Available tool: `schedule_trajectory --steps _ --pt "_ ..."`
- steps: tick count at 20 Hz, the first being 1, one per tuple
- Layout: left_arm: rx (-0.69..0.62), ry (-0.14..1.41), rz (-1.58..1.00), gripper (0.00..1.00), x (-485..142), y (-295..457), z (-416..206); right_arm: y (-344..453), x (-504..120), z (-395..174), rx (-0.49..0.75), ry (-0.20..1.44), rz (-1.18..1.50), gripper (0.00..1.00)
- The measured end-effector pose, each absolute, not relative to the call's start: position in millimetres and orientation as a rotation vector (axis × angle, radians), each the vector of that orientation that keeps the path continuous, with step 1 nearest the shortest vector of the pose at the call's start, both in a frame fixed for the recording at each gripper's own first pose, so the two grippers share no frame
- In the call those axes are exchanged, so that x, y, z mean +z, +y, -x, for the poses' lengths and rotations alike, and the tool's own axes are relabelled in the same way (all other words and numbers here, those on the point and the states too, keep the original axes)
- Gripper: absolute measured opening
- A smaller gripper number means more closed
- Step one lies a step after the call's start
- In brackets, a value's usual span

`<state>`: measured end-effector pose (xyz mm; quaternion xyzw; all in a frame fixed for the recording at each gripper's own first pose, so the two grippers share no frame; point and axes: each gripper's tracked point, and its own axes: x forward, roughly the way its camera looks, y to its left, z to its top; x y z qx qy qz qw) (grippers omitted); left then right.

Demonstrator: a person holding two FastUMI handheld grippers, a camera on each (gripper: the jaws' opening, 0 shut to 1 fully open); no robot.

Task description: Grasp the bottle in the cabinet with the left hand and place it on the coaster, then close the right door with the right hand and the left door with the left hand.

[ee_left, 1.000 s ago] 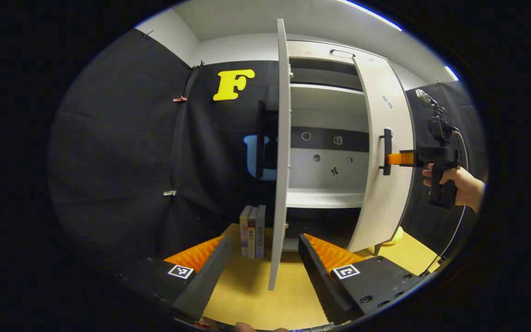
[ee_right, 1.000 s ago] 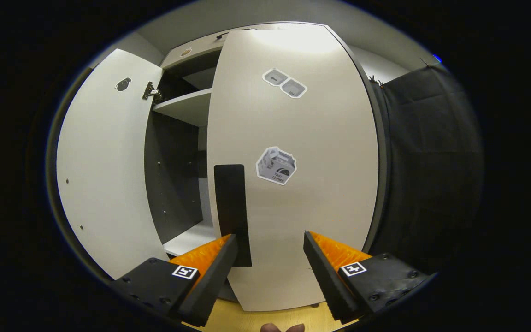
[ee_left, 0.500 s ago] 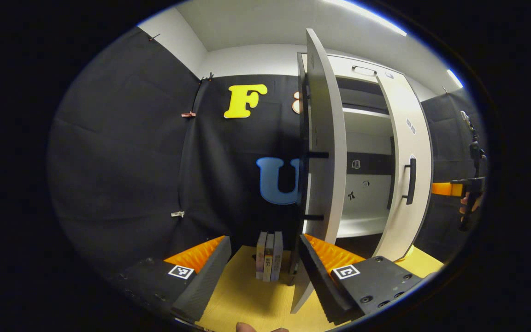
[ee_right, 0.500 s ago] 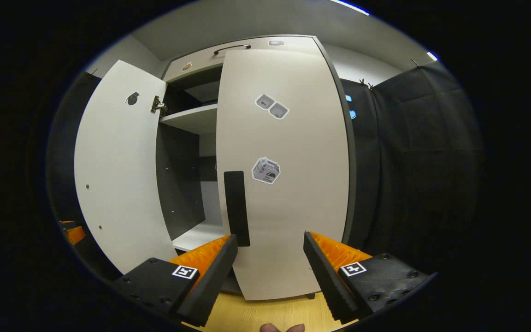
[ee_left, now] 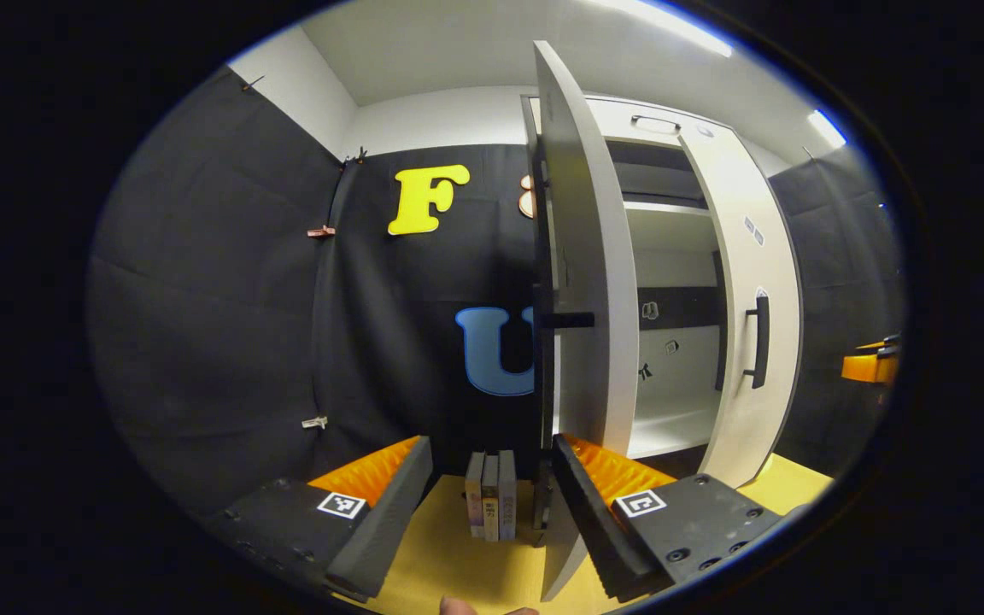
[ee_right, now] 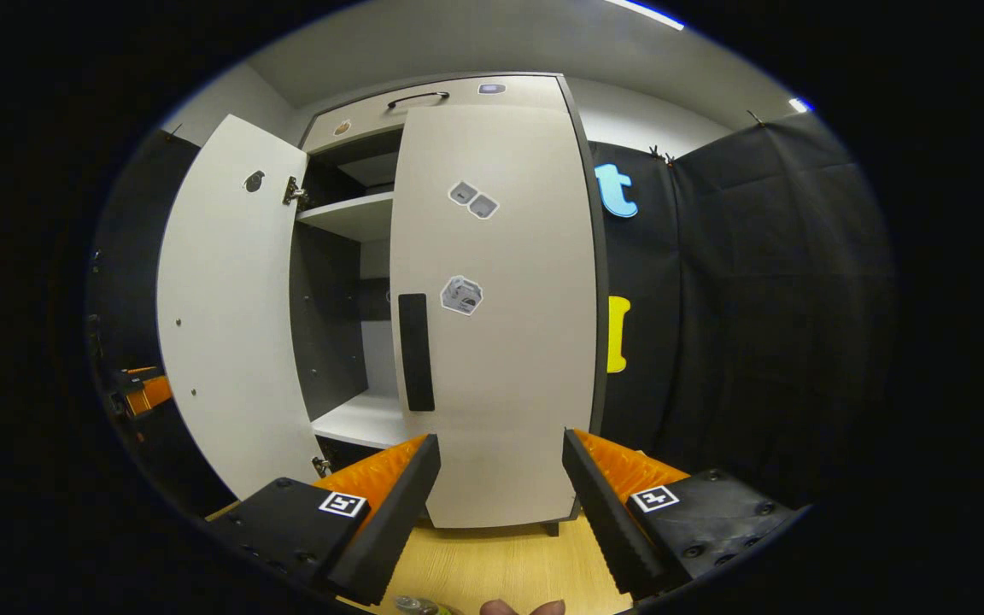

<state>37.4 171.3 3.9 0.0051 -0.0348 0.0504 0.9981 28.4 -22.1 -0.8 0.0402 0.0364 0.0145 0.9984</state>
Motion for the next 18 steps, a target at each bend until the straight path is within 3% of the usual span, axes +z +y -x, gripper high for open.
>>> schedule_trajectory --steps 18 --pt "-0.111 -0.051 0.023 0.92 4.9 25.1 -72.6 -86.8 -15.2 -11.6 -0.044 0.109 -0.075 0.96"
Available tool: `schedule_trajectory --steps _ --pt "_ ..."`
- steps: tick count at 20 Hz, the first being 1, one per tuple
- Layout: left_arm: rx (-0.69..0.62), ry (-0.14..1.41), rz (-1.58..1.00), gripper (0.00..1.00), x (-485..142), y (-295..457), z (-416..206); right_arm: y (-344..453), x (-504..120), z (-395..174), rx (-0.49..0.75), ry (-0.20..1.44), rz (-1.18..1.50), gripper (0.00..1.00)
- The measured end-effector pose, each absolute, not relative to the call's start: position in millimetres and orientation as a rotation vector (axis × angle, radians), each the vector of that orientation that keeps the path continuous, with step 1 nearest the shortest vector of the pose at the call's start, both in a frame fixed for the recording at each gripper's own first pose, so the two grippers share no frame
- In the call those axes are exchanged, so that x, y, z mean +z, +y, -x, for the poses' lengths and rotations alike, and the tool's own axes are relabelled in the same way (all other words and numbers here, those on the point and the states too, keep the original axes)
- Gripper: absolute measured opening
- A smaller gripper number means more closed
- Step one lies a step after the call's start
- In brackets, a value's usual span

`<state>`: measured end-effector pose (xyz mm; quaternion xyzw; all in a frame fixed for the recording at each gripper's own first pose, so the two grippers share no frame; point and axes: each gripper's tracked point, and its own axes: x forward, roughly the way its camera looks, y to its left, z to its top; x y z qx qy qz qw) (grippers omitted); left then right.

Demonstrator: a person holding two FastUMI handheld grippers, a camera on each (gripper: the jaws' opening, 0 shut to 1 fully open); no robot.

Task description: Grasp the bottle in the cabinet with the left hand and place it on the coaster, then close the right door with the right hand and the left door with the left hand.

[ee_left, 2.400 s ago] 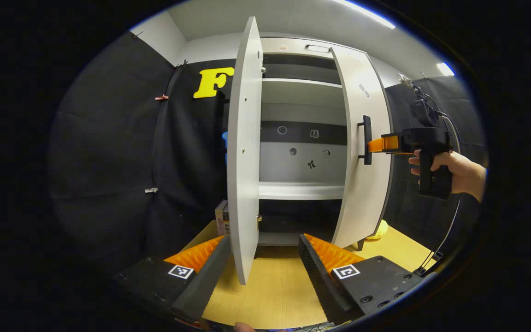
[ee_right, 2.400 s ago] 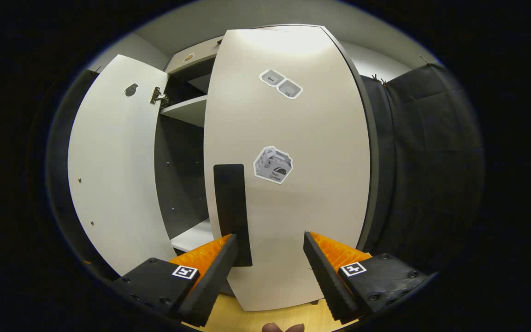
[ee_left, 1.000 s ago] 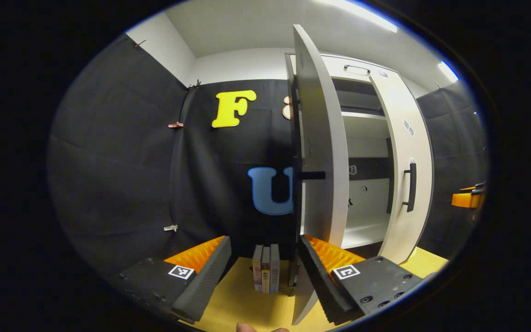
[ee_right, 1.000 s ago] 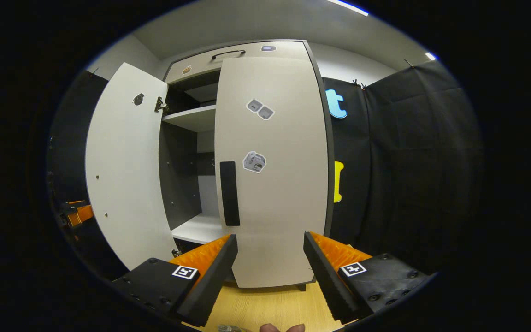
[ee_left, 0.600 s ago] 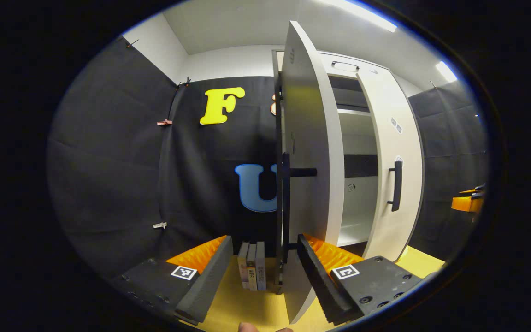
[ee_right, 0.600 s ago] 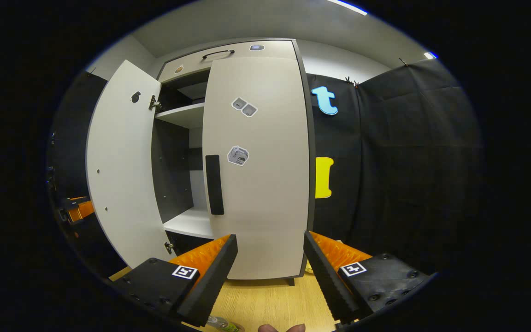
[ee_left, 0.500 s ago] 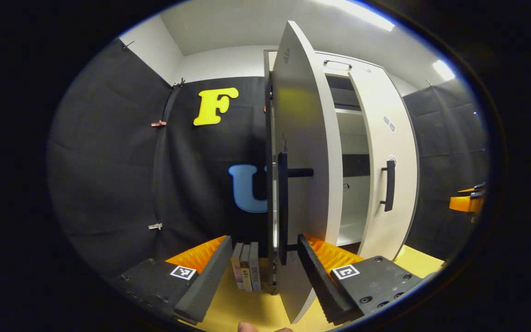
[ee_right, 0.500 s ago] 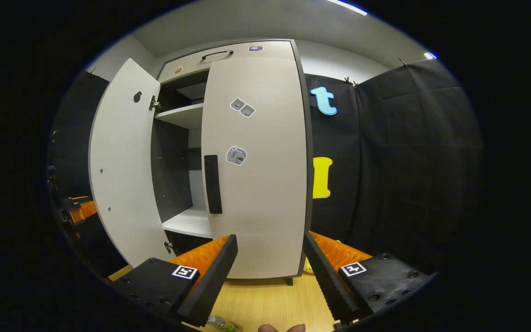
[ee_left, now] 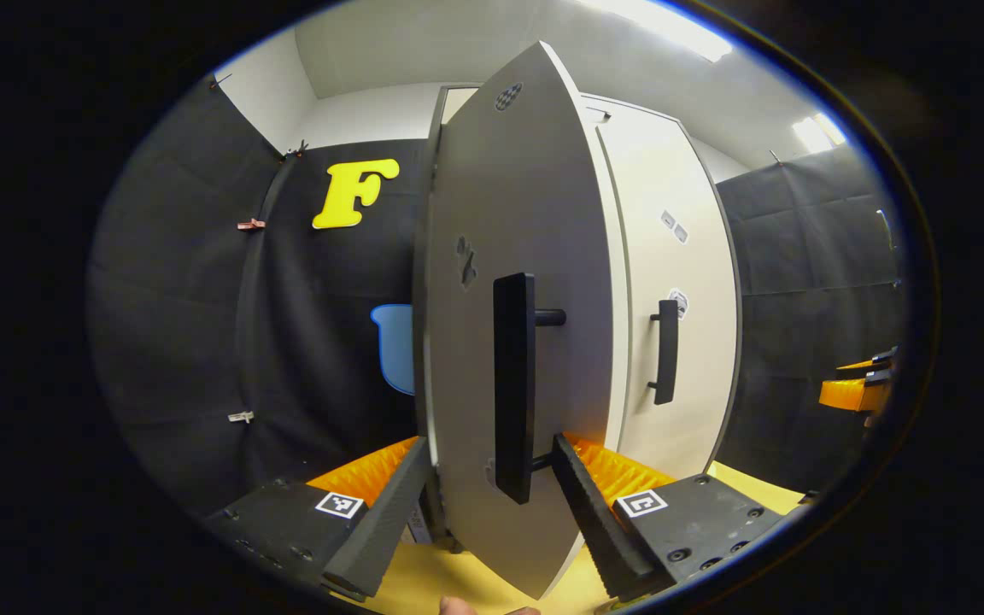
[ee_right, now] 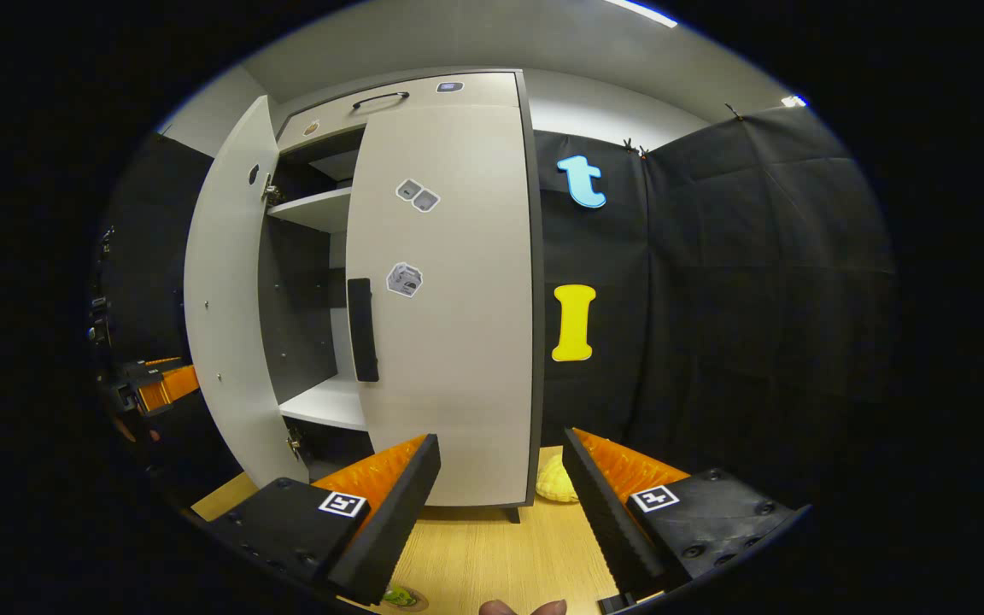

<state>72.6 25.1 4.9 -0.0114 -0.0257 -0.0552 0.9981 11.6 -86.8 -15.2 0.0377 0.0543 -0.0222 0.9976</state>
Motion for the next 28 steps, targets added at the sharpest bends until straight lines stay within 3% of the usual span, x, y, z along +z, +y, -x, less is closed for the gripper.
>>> schedule_trajectory --steps 7,18,28 --pt "-0.193 -0.031 0.04 0.92 -2.9 -30.4 -114.3 -103.8 -13.2 -12.3 -0.068 0.1 -0.07 0.96" --pt "-0.192 -0.045 0.032 0.93 7.5 -60.4 -167.3 -123.2 -15.2 -25.2 -0.088 0.089 -0.066 0.96" --pt "-0.173 -0.028 0.008 0.93 5.1 -74.5 -191.3 -99.8 -9.1 -39.2 -0.028 0.075 -0.062 0.96"
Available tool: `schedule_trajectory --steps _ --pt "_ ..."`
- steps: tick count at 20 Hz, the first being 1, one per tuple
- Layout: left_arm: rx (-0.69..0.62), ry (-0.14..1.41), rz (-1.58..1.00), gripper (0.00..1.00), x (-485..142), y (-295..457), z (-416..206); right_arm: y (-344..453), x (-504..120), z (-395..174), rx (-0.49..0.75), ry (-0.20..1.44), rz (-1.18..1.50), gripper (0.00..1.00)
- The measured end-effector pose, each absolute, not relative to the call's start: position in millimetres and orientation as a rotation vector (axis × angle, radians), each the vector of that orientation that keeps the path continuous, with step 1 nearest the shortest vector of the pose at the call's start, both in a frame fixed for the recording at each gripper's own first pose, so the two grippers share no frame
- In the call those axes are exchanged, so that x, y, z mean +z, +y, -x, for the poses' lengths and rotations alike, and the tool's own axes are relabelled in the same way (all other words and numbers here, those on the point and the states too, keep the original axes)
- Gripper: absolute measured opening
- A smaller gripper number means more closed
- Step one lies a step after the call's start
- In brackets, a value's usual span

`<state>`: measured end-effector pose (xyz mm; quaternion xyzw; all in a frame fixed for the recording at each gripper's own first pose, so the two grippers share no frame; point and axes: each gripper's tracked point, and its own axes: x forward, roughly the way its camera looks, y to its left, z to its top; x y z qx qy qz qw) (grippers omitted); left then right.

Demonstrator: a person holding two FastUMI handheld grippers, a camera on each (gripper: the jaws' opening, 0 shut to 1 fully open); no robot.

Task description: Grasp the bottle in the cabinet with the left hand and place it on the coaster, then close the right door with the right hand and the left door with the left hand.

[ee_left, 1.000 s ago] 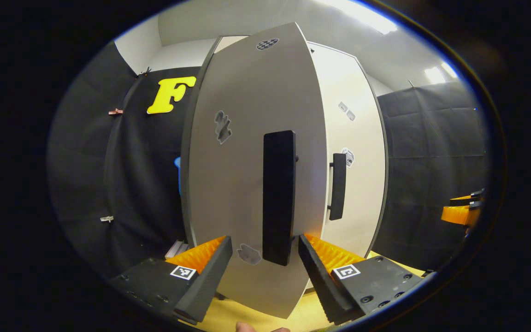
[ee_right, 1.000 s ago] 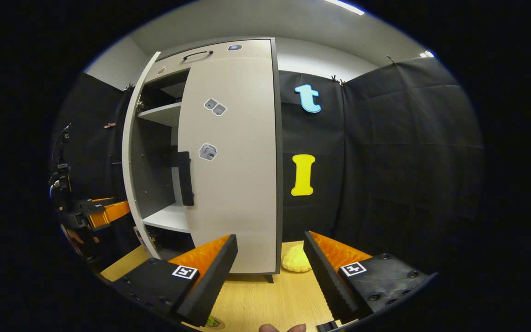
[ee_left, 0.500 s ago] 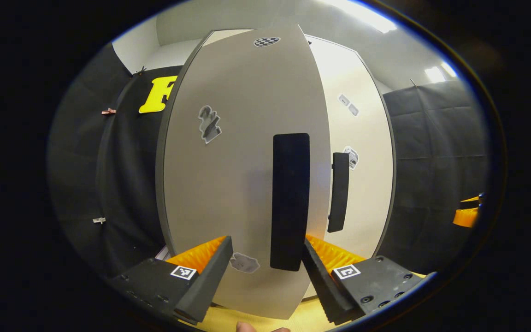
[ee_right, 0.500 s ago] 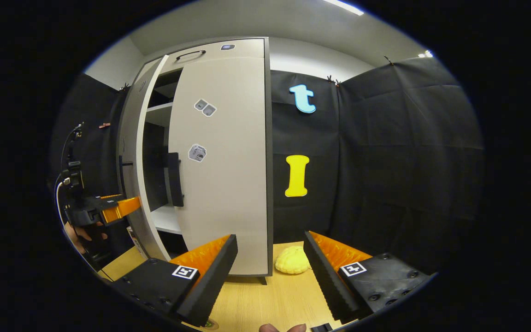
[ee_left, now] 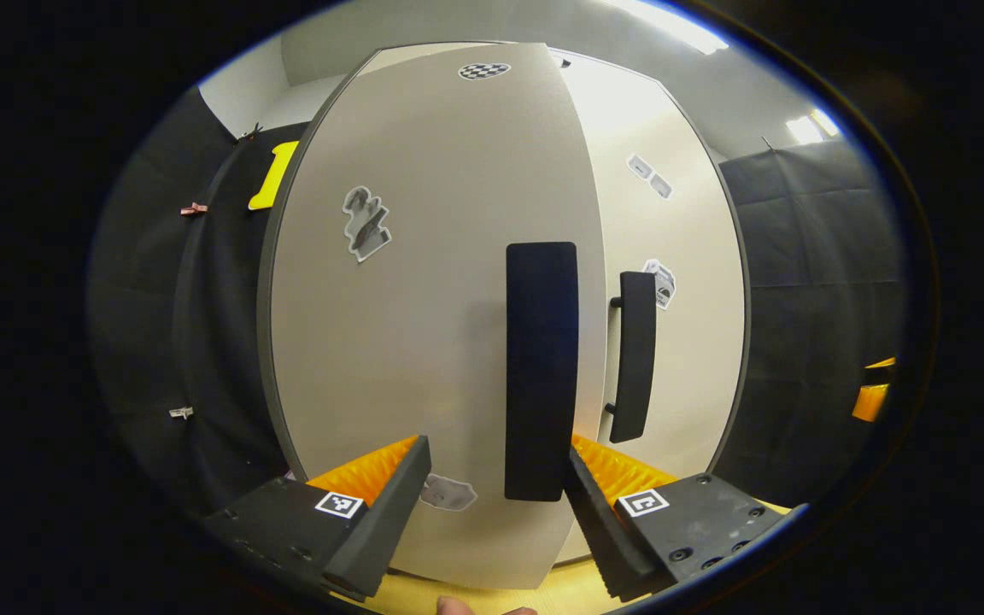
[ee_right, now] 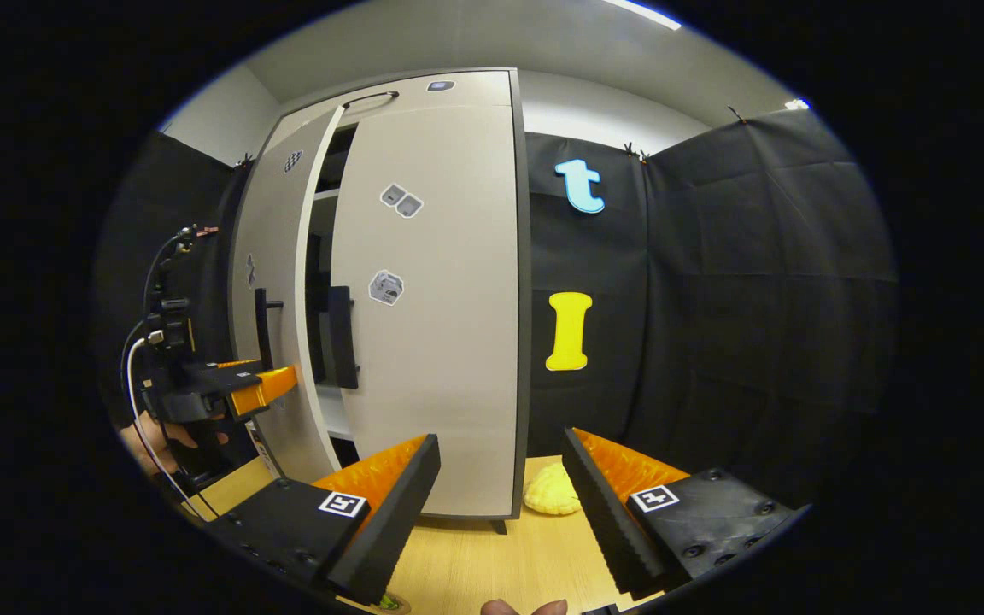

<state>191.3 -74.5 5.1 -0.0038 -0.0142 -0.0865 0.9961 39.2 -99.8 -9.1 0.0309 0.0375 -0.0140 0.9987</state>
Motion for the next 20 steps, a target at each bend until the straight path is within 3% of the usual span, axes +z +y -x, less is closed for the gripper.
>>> schedule_trajectory --steps 7,20 --pt "-0.19 -0.037 -0.009 0.92 20.2 -76.1 -178.9 -83.7 -2.9 -31.6 -0.009 0.071 -0.078 0.96" --pt "-0.169 -0.056 0.004 0.94 38.9 -34.3 -67.3 -28.9 18.4 -11.0 0.058 0.028 -0.085 0.96"
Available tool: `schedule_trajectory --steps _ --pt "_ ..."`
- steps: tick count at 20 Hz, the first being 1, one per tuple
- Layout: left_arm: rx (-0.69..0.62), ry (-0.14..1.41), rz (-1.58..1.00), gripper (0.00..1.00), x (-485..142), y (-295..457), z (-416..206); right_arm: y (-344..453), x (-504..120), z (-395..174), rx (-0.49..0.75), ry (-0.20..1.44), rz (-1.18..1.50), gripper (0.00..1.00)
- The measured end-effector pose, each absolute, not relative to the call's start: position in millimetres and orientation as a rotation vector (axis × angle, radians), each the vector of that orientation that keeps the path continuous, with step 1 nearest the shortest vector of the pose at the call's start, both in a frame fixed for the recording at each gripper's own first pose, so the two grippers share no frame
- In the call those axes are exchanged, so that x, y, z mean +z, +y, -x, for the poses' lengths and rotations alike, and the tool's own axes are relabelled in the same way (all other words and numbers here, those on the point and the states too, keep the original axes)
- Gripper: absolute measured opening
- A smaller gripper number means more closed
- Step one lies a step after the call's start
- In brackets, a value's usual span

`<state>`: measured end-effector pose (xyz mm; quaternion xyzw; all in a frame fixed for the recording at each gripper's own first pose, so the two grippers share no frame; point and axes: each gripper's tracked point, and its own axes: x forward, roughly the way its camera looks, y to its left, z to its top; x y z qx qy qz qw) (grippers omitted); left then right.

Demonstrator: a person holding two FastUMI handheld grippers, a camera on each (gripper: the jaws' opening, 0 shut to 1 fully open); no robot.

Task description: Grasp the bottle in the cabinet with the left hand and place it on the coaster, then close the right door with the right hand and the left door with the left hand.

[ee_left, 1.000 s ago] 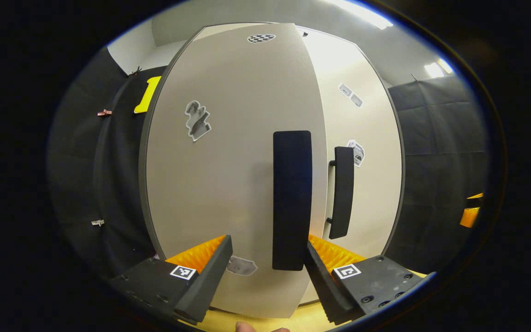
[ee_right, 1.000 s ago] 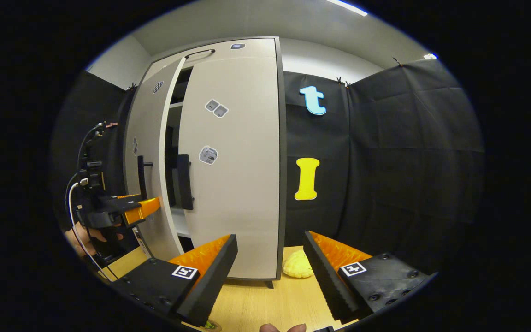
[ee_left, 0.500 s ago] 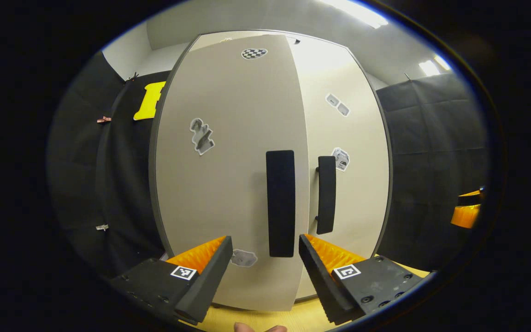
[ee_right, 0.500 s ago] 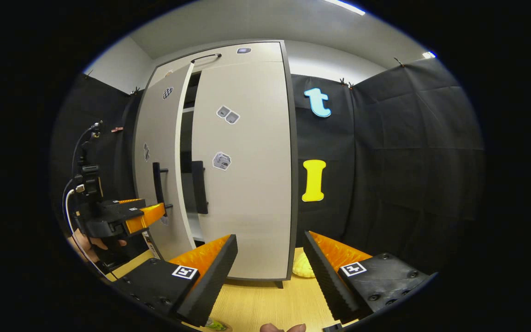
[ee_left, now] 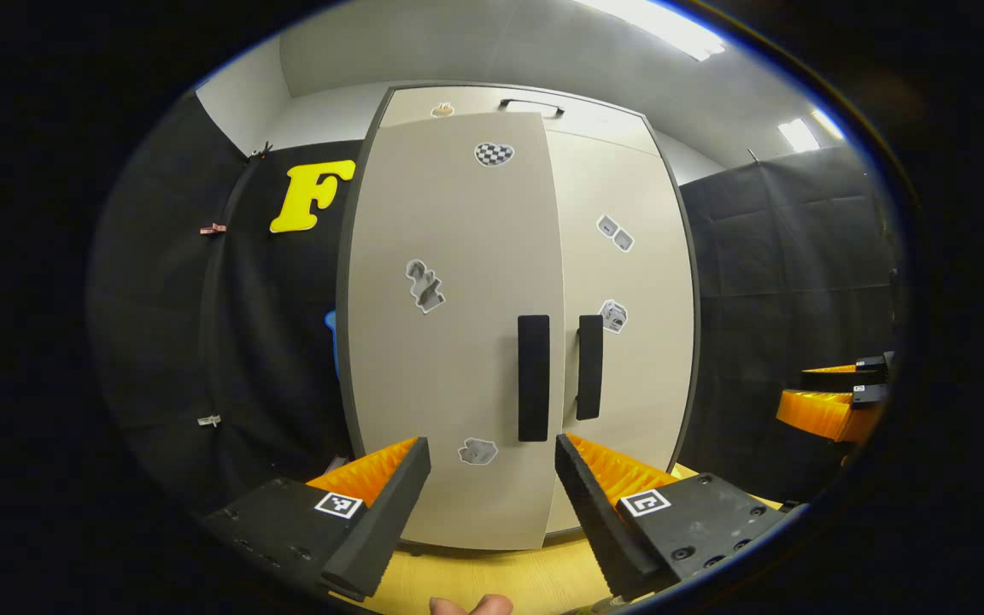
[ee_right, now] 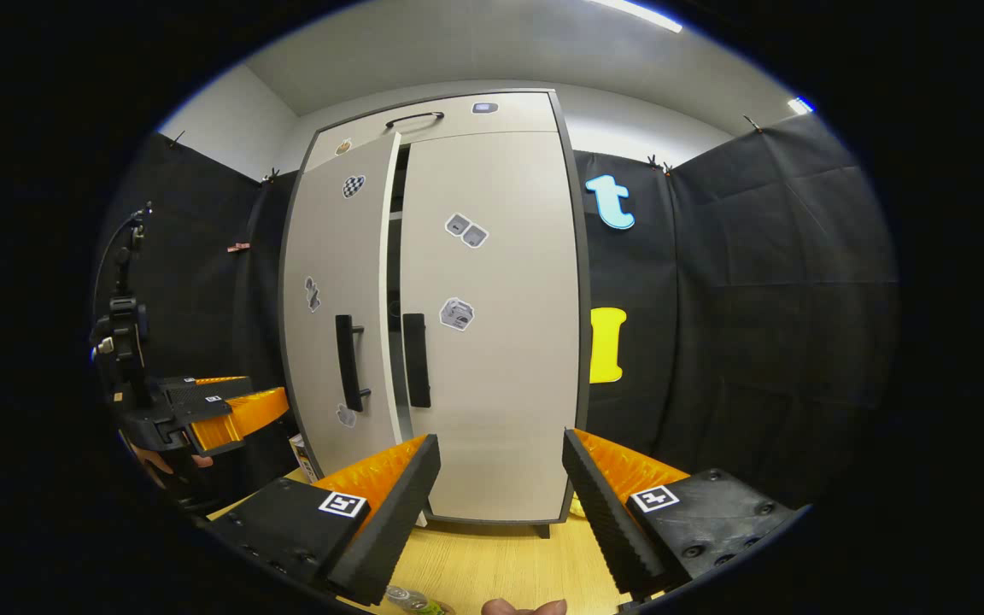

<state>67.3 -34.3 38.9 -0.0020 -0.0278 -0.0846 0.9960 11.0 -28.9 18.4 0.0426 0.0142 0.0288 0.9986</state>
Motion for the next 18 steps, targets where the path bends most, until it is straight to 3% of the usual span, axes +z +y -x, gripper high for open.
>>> schedule_trajectory --steps 18 --pt "-0.128 -0.03 0.007 0.94 17.4 -0.5 -4.7 4.6 23.9 1.3 0.085 0.017 -0.097 0.96"
